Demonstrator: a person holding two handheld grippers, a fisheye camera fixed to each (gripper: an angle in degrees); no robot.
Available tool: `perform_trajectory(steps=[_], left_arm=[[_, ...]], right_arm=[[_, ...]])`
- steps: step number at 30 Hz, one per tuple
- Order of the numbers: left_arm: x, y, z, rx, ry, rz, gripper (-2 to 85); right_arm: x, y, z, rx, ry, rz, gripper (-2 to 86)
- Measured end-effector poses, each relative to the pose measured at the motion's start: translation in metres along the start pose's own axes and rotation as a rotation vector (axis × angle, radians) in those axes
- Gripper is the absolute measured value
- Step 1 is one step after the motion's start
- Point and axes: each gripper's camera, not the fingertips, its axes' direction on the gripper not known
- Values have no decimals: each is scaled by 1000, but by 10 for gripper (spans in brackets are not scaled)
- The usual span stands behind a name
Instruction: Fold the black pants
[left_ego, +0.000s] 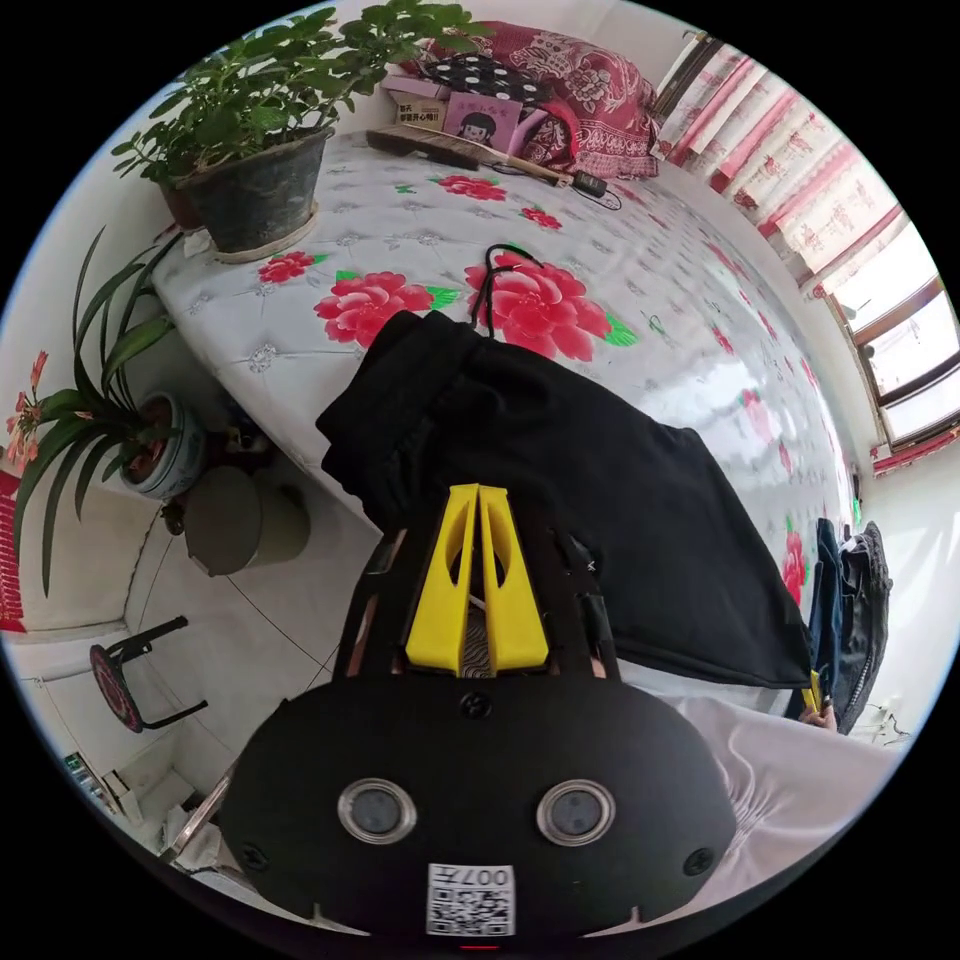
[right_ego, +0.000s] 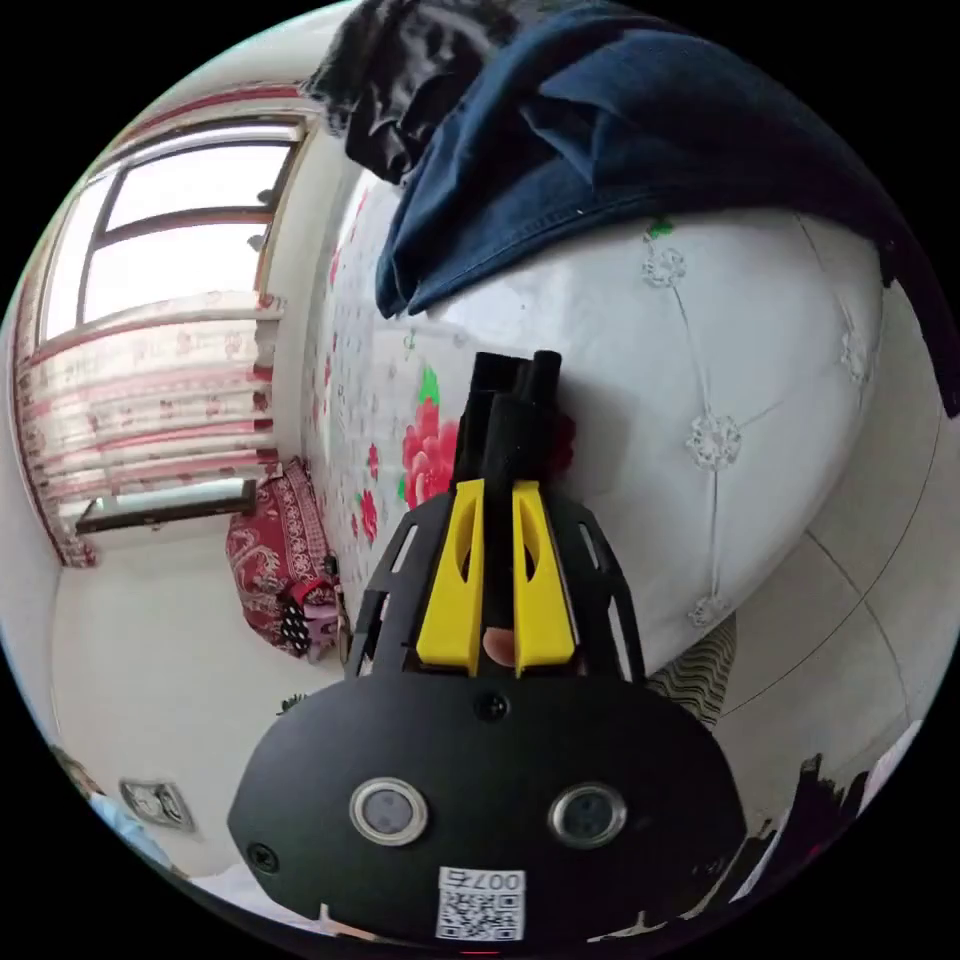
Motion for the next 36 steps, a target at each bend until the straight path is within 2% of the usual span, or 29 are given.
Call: perform_trajectory(steps=[2, 4, 5, 7, 9, 11, 14, 16, 21, 25, 29, 33, 36], left_arm=[[-2, 3, -1, -2, -3, 12, -10], [-5, 7, -1, -7, -8, 14, -10], [-8, 10, -1, -12, -6, 11, -10], [-14, 16, 2, -23, 1, 5, -10], [-21, 22, 5, -46, 2, 1, -10], [-27, 26, 3, -53, -10, 3, -10], [-40, 33, -3, -33, -15, -7, -9], [-51, 37, -5, -30, -7, -36, -9], [-93, 54, -10, -5, 71, -193, -3], [-130, 67, -17, 61, 168, -368, 39], [-173, 82, -17, 124, 301, -539, 89], [-199, 87, -12, 152, 331, -589, 105], [-213, 85, -5, 157, 353, -601, 114]], right_arm=[[-59, 17, -29, 88, 52, -380, 31], [-76, 29, -40, 130, 119, -551, 24], [-67, 26, -40, 149, 167, -562, 20], [-27, 7, -25, 122, 206, -492, 18], [31, -22, 2, -19, 219, -295, 17], [83, -35, 10, -47, 139, -151, 24], [107, -31, -14, 72, -40, -92, 44], [116, -28, -23, 101, -74, -96, 58], [143, -28, -5, 46, -118, -89, 91], [125, -45, 23, 68, -171, -119, 94], [77, -69, 56, 46, -72, -166, 72], [36, -95, 78, -37, -46, -131, 35], [-39, -105, 79, -35, -51, -259, 16]])
